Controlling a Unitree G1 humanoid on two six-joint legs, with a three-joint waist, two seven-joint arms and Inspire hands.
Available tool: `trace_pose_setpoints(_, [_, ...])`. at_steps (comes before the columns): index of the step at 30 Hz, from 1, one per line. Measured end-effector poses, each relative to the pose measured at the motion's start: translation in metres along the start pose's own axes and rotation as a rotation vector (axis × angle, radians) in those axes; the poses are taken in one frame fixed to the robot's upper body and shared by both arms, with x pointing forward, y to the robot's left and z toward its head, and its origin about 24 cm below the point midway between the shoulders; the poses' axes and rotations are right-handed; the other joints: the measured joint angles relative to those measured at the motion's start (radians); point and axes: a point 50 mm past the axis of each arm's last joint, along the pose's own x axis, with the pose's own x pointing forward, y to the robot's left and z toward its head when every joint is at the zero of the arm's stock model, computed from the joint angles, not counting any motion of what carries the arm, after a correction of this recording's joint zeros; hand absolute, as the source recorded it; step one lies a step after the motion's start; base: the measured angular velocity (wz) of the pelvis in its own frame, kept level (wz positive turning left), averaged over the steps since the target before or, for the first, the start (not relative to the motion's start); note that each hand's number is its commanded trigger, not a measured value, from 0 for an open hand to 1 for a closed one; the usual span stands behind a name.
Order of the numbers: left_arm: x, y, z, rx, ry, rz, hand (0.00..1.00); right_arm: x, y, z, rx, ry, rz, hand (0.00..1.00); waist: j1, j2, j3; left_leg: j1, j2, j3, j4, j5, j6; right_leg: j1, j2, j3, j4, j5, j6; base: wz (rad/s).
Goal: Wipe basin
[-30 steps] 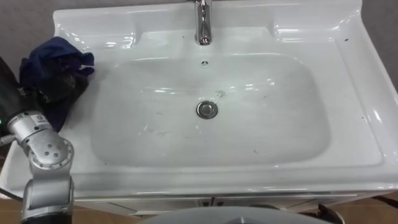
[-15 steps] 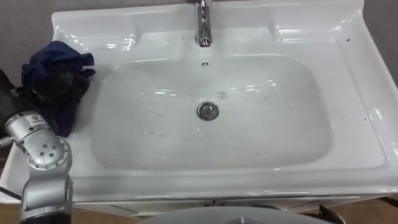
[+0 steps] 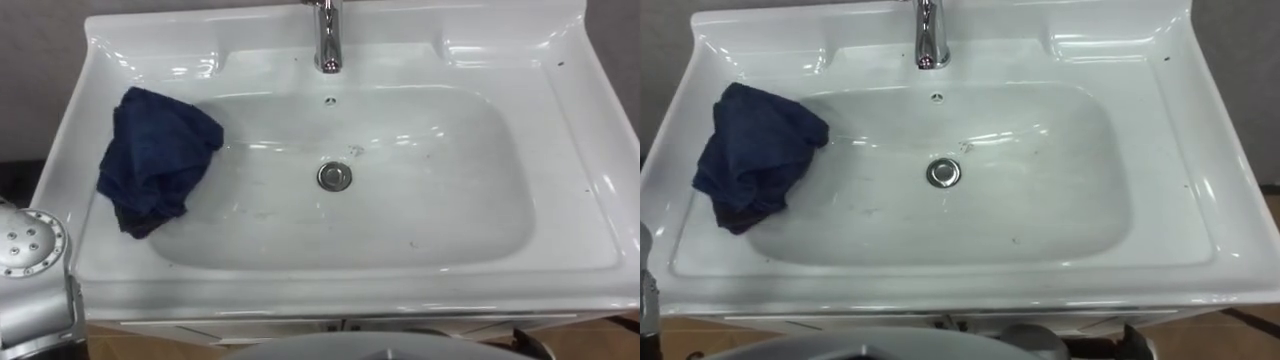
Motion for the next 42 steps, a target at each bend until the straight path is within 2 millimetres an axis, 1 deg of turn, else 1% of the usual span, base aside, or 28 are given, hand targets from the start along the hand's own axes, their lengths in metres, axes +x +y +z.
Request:
trace_pose_setpoints(2, [0.002, 0.002, 0.005, -0.024, -0.034, 0.026, 0.00, 0.000, -0.001, -0.002, -0.001, 0.001, -0.003, 0.00, 0.009, 0.000, -0.0003, 0.000, -0.001, -0.005, 0.001, 0.000, 0.000, 0.000, -0.001, -0.001, 0.001, 0.000, 0.000, -0.02])
trace_pose_setpoints(3, [0.003, 0.003, 0.006, -0.032, -0.043, 0.039, 0.00, -0.001, -0.002, -0.004, -0.003, 0.003, -0.009, 0.00, 0.014, 0.000, -0.0002, 0.000, -0.002, -0.017, 0.001, 0.000, 0.000, 0.001, -0.001, -0.003, 0.002, -0.001, 0.001, 0.04])
trace_pose_setpoints(5, [0.003, 0.005, 0.004, -0.023, -0.038, 0.054, 0.00, -0.001, -0.003, -0.006, -0.022, 0.005, -0.014, 0.00, 0.022, -0.001, 0.0000, 0.001, -0.002, -0.018, 0.001, 0.000, 0.000, -0.001, -0.002, -0.002, 0.008, -0.005, 0.001, 0.02])
trace_pose_setpoints(6, [0.004, 0.007, 0.001, -0.015, -0.025, 0.065, 0.00, -0.001, -0.003, -0.008, -0.034, 0.007, -0.016, 0.00, 0.029, -0.001, 0.0000, 0.004, -0.002, -0.018, 0.001, 0.000, 0.000, -0.001, -0.002, -0.001, 0.012, -0.007, 0.000, -0.03])
trace_pose_setpoints(7, [0.004, 0.009, -0.003, -0.002, -0.012, 0.073, 0.00, -0.002, -0.004, -0.009, -0.043, 0.009, -0.021, 0.00, 0.038, 0.003, 0.0020, 0.005, -0.002, -0.018, 0.001, 0.000, 0.000, -0.001, -0.001, -0.001, 0.013, -0.008, 0.000, 0.00])
trace_pose_setpoints(12, [0.002, 0.019, -0.015, 0.020, 0.051, 0.119, 0.00, -0.002, -0.005, -0.012, -0.066, 0.012, -0.028, 0.00, 0.049, 0.003, 0.0010, 0.004, -0.003, -0.022, 0.001, 0.000, 0.000, -0.003, -0.002, -0.001, 0.016, -0.009, 0.000, 0.01])
trace_pose_setpoints(13, [0.002, 0.021, -0.018, 0.018, 0.073, 0.128, 0.00, -0.003, -0.006, -0.014, -0.071, 0.016, -0.028, 0.00, 0.065, 0.000, -0.0017, 0.004, -0.004, -0.021, 0.001, 0.000, 0.000, -0.010, -0.002, 0.001, 0.018, -0.010, -0.001, -0.10])
trace_pose_setpoints(14, [0.001, 0.021, -0.021, 0.024, 0.085, 0.131, 0.00, -0.003, -0.006, -0.015, -0.072, 0.018, -0.028, 0.00, 0.071, 0.001, -0.0034, 0.003, -0.004, -0.021, 0.001, 0.000, 0.000, -0.012, -0.002, 0.002, 0.018, -0.010, -0.001, -0.07])
trace_pose_setpoints(16, [-0.002, 0.029, -0.037, 0.074, 0.149, 0.145, 0.00, -0.003, -0.007, -0.018, -0.076, 0.029, -0.023, 0.00, 0.083, 0.003, -0.0078, 0.003, -0.004, -0.022, -0.001, 0.000, 0.000, -0.011, -0.002, -0.002, 0.018, -0.010, -0.002, 0.00])
trace_pose_setpoints(20, [-0.002, 0.049, -0.053, 0.109, 0.231, 0.208, 0.00, -0.003, -0.008, -0.020, -0.092, 0.047, -0.020, 0.00, 0.101, 0.004, -0.0086, -0.003, -0.005, -0.027, 0.000, 0.000, 0.000, -0.016, -0.015, -0.013, 0.027, -0.011, -0.003, 0.06])
trace_pose_setpoints(21, [-0.002, 0.056, -0.058, 0.113, 0.266, 0.247, 0.00, -0.003, -0.009, -0.021, -0.102, 0.052, -0.023, 0.00, 0.111, 0.003, -0.0088, -0.002, -0.009, -0.027, 0.000, 0.000, 0.000, -0.024, -0.018, -0.012, 0.044, -0.018, -0.002, -0.03])
trace_pose_setpoints(22, [-0.003, 0.061, -0.063, 0.108, 0.302, 0.289, 0.00, -0.003, -0.010, -0.022, -0.105, 0.061, -0.027, 0.00, 0.125, 0.001, -0.0085, -0.003, -0.016, -0.038, 0.001, 0.000, 0.000, -0.034, -0.021, -0.010, 0.063, -0.028, -0.001, 0.00])
trace_pose_setpoints(24, [-0.008, 0.071, -0.073, 0.131, 0.358, 0.335, 0.00, -0.004, -0.011, -0.023, -0.108, 0.076, -0.035, 0.00, 0.132, 0.000, -0.0100, -0.007, -0.024, -0.061, 0.000, 0.003, 0.005, -0.037, -0.035, -0.020, 0.070, -0.034, 0.003, 0.16])
trace_pose_setpoints(25, [-0.013, 0.078, -0.081, 0.150, 0.408, 0.357, 0.00, -0.004, -0.012, -0.024, -0.113, 0.086, -0.040, 0.00, 0.142, 0.000, -0.0103, -0.010, -0.028, -0.069, 0.000, 0.004, 0.007, -0.037, -0.039, -0.030, 0.072, -0.034, 0.003, 0.18])
trace_pose_setpoints(26, [-0.017, 0.082, -0.085, 0.159, 0.436, 0.372, 0.00, -0.004, -0.013, -0.025, -0.115, 0.093, -0.042, 0.00, 0.146, 0.000, -0.0105, -0.013, -0.029, -0.071, 0.000, 0.005, 0.008, -0.039, -0.040, -0.031, 0.072, -0.035, 0.004, 0.19])
trace_pose_setpoints(28, [-0.032, 0.099, -0.104, 0.217, 0.558, 0.421, 0.00, -0.003, -0.017, -0.026, -0.132, 0.113, -0.050, 0.00, 0.154, -0.005, -0.0117, -0.021, -0.038, -0.084, 0.001, 0.007, 0.012, -0.045, -0.054, -0.046, 0.089, -0.041, 0.010, 0.22])
trace_pose_setpoints(29, [-0.037, 0.103, -0.108, 0.230, 0.588, 0.434, 0.00, -0.003, -0.018, -0.027, -0.135, 0.118, -0.051, 0.00, 0.155, -0.006, -0.0122, -0.021, -0.040, -0.090, 0.001, 0.007, 0.012, -0.045, -0.056, -0.047, 0.092, -0.043, 0.012, 0.21])
trace_pose_setpoints(30, [-0.045, 0.110, -0.114, 0.237, 0.646, 0.470, 0.00, -0.003, -0.019, -0.027, -0.136, 0.130, -0.055, 0.00, 0.160, -0.008, -0.0132, -0.022, -0.044, -0.101, 0.000, 0.006, 0.014, -0.048, -0.058, -0.044, 0.097, -0.046, 0.015, 0.08])
trace_pose_setpoints(31, [-0.056, 0.117, -0.122, 0.249, 0.712, 0.502, 0.00, -0.003, -0.021, -0.027, -0.133, 0.139, -0.061, 0.00, 0.178, -0.004, -0.0137, -0.022, -0.045, -0.105, -0.006, 0.002, 0.022, -0.051, -0.060, -0.044, 0.102, -0.046, 0.014, 0.00])
trace_pose_setpoints(32, [-0.062, 0.121, -0.128, 0.266, 0.749, 0.516, 0.00, -0.003, -0.022, -0.027, -0.132, 0.142, -0.064, 0.00, 0.182, -0.002, -0.0141, -0.022, -0.047, -0.108, -0.008, 0.001, 0.023, -0.050, -0.061, -0.046, 0.102, -0.045, 0.014, 0.00])
trace_pose_setpoints(34, [-0.088, 0.140, -0.144, 0.319, 0.899, 0.584, 0.00, -0.003, -0.023, -0.030, -0.133, 0.154, -0.066, 0.00, 0.181, 0.000, -0.0135, -0.019, -0.050, -0.124, -0.007, 0.002, 0.025, -0.042, -0.069, -0.061, 0.104, -0.045, 0.014, 0.14])
trace_pose_setpoints(35, [-0.094, 0.145, -0.146, 0.331, 0.925, 0.595, 0.00, -0.003, -0.023, -0.030, -0.133, 0.157, -0.067, 0.00, 0.183, 0.000, -0.0133, -0.019, -0.050, -0.124, -0.007, 0.002, 0.025, -0.042, -0.069, -0.062, 0.103, -0.045, 0.015, 0.09])
trace_pose_setpoints(36, [-0.107, 0.154, -0.150, 0.369, 0.969, 0.611, 0.00, -0.003, -0.023, -0.030, -0.131, 0.161, -0.068, 0.00, 0.185, -0.001, -0.0129, -0.020, -0.051, -0.126, -0.007, 0.002, 0.025, -0.042, -0.070, -0.064, 0.103, -0.045, 0.015, 0.06])
trace_pose_setpoints(37, [-0.119, 0.161, -0.153, 0.417, 1.009, 0.618, 0.00, -0.003, -0.023, -0.031, -0.132, 0.166, -0.068, 0.00, 0.185, -0.001, -0.0130, -0.021, -0.050, -0.131, -0.008, 0.002, 0.025, -0.040, -0.070, -0.069, 0.100, -0.044, 0.015, 0.08])
trace_pose_setpoints(38, [-0.126, 0.164, -0.154, 0.442, 1.029, 0.614, 0.00, -0.003, -0.023, -0.032, -0.134, 0.169, -0.067, 0.00, 0.186, 0.000, -0.0131, -0.021, -0.050, -0.133, -0.008, 0.002, 0.025, -0.038, -0.071, -0.071, 0.098, -0.044, 0.015, 0.10])
trace_pose_setpoints(40, [-0.147, 0.172, -0.160, 0.528, 1.100, 0.548, 0.00, -0.004, -0.023, -0.033, -0.141, 0.178, -0.058, 0.00, 0.181, 0.000, -0.0125, -0.020, -0.047, -0.143, -0.008, 0.003, 0.025, -0.024, -0.067, -0.078, 0.082, -0.041, 0.016, 0.14])
trace_pose_setpoints(41, [-0.152, 0.173, -0.161, 0.554, 1.115, 0.524, 0.00, -0.004, -0.023, -0.034, -0.142, 0.180, -0.056, 0.00, 0.177, 0.000, -0.0124, -0.020, -0.046, -0.149, -0.008, 0.003, 0.026, -0.021, -0.068, -0.085, 0.080, -0.041, 0.016, 0.18])
trace_pose_setpoints(42, [-0.164, 0.177, -0.164, 0.624, 1.143, 0.463, 0.00, -0.004, -0.023, -0.035, -0.146, 0.184, -0.055, 0.00, 0.175, -0.003, -0.0104, -0.018, -0.047, -0.154, -0.008, 0.003, 0.026, -0.017, -0.069, -0.088, 0.080, -0.042, 0.018, 0.11])
